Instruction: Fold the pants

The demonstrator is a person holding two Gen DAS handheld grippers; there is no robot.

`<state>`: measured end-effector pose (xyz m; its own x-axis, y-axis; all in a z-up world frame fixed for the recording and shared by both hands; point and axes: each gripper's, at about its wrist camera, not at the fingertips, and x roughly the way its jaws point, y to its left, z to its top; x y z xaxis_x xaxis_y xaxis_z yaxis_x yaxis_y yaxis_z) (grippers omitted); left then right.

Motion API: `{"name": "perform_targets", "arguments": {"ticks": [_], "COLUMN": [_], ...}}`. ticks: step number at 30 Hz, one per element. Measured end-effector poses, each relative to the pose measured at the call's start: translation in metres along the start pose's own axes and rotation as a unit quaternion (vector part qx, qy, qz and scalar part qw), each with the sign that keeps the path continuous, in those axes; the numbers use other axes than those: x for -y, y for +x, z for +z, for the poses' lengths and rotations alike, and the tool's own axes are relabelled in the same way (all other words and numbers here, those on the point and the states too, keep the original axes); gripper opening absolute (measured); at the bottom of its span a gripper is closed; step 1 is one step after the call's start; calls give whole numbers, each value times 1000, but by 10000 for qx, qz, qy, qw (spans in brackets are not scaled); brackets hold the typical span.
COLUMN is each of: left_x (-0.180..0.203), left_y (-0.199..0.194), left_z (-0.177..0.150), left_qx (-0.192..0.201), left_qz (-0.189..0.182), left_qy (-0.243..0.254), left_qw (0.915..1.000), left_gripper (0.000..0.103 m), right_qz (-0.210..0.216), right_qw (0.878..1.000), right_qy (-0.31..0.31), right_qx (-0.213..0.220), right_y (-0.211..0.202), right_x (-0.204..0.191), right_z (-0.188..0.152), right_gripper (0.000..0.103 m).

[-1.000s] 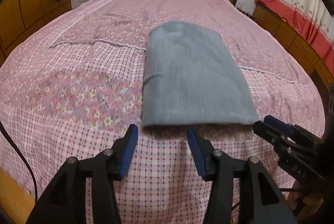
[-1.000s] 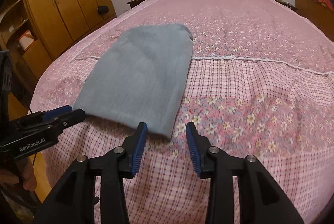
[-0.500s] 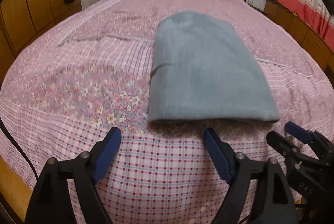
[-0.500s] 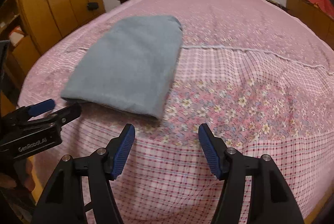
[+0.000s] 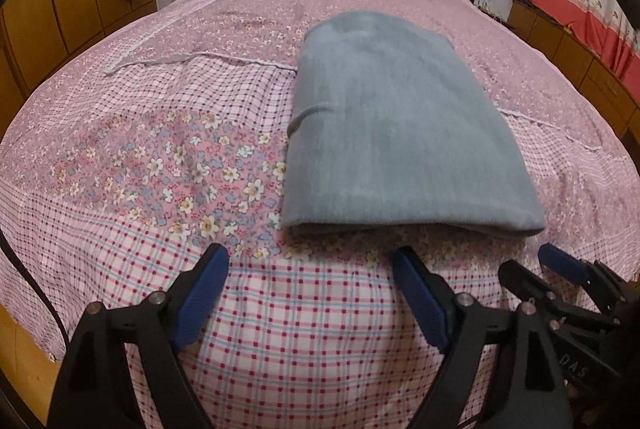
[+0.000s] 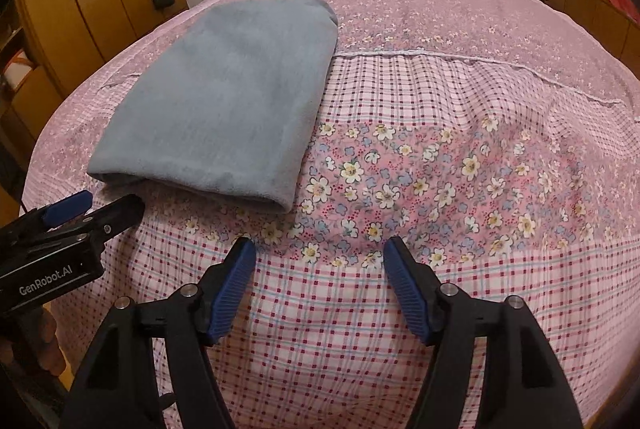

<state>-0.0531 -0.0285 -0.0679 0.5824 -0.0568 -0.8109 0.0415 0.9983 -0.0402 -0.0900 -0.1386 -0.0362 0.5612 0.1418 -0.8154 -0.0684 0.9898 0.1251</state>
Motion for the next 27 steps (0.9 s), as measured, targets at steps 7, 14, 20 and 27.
{"name": "perform_targets", "arguments": {"ticks": [7,14,20,27], "left_x": [-1,-1,-1,-1], "left_y": [-2,-3,-2,-1], "left_z": [-1,-1,-2,-1], "left_qx": [2,23,14,-7], "left_qz": [-3,1,4,-16], "left_qy": [-15,-12,-2,-28], "left_qw": [10000,10000,10000,10000], "left_gripper": [88,88,88,88], "right_qz": [3,2,-1,-9], "right_qw": [10000,10000,10000,10000], "right_qy": [-1,2,4,-1], "right_qx": [-10,-14,-16,-25], "right_y": [0,0,0,3], "right_x": [8,8,8,8], "right_z": [-3,-2,-1,-3], "right_gripper": [69,69,70,70]}}
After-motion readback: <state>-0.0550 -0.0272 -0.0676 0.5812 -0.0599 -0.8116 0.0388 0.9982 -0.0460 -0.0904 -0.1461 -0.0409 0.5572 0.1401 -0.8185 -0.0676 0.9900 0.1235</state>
